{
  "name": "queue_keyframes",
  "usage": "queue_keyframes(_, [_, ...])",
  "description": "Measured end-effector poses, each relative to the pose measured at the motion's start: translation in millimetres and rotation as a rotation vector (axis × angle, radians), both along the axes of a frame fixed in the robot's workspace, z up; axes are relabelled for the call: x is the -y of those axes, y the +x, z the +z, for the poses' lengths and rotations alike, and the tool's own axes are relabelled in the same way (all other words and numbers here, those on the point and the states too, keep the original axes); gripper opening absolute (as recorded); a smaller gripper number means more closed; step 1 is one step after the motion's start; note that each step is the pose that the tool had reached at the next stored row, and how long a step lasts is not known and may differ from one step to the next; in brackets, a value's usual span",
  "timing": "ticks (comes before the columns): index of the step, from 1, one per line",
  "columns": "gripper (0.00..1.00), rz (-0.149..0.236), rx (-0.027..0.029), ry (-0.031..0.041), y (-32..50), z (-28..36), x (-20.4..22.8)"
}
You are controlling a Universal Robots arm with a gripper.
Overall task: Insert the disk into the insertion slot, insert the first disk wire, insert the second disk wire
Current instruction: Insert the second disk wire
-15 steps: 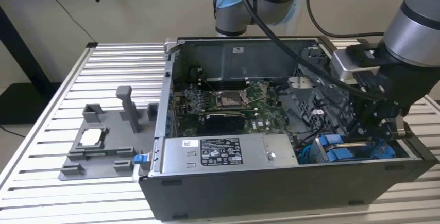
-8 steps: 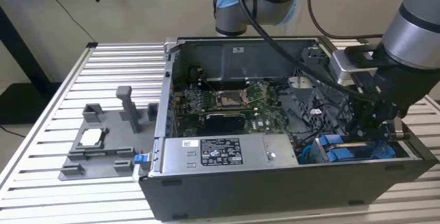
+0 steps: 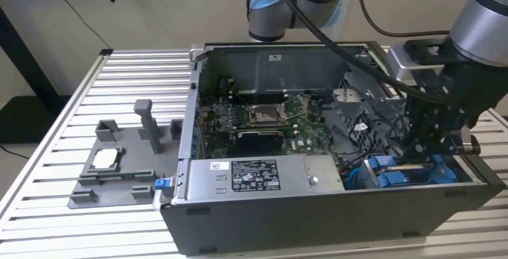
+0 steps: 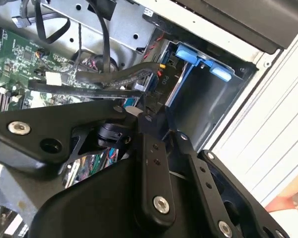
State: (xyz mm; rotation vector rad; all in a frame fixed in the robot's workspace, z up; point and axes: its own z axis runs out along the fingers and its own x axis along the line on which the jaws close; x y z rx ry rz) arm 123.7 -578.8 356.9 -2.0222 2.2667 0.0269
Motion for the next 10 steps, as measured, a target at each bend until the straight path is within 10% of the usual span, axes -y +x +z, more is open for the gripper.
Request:
queue_keyframes(4, [0.24,-0.001,-0.0007,0.0001,0.0,14.8,0.0])
queue_keyframes(10, [0.24,-0.001,-0.0007,0.0002,0.0,16.8,0.0])
